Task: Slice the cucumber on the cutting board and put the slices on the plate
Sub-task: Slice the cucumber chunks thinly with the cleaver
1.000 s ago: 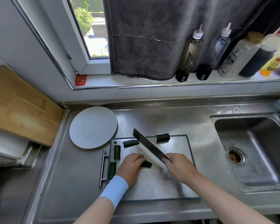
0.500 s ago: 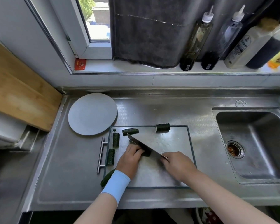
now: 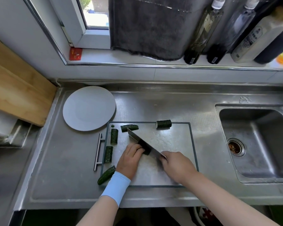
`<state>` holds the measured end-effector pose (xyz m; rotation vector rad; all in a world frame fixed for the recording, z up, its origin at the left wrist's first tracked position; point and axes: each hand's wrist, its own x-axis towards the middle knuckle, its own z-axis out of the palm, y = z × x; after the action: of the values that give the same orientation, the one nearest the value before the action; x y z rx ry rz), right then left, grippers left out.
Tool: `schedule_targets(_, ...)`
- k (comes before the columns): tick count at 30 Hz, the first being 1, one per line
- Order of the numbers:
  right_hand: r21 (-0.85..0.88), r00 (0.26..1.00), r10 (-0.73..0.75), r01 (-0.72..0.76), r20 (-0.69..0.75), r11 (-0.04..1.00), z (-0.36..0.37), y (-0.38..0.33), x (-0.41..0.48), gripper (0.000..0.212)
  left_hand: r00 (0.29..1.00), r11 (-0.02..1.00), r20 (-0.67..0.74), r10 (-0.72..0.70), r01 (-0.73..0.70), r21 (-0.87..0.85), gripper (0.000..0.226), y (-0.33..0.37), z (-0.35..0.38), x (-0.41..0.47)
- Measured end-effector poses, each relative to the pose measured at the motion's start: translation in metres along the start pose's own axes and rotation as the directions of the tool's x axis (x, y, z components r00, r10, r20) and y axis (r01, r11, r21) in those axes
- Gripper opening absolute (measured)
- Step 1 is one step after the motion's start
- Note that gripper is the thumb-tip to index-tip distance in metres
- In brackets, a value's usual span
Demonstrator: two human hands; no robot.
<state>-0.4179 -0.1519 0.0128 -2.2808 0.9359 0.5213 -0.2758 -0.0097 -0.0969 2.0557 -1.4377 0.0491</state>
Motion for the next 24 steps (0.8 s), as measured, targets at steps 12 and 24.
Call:
schedule_targets(12,-0.002,1.000,0.026,-0.026,-0.012,1.000,0.003,-0.004,0.002,0.024,0.998,1.000,-0.052,0.020,-0.019,0.009,0.030,-0.003,0.005,-0.001)
schedule_targets(24,-0.068,0.998,-0.042,0.038,-0.055,0.997,-0.013,-0.024,-0.013,0.029,0.998,1.000,-0.062,0.011,-0.012,-0.021,0.024,-0.005,0.005,0.000)
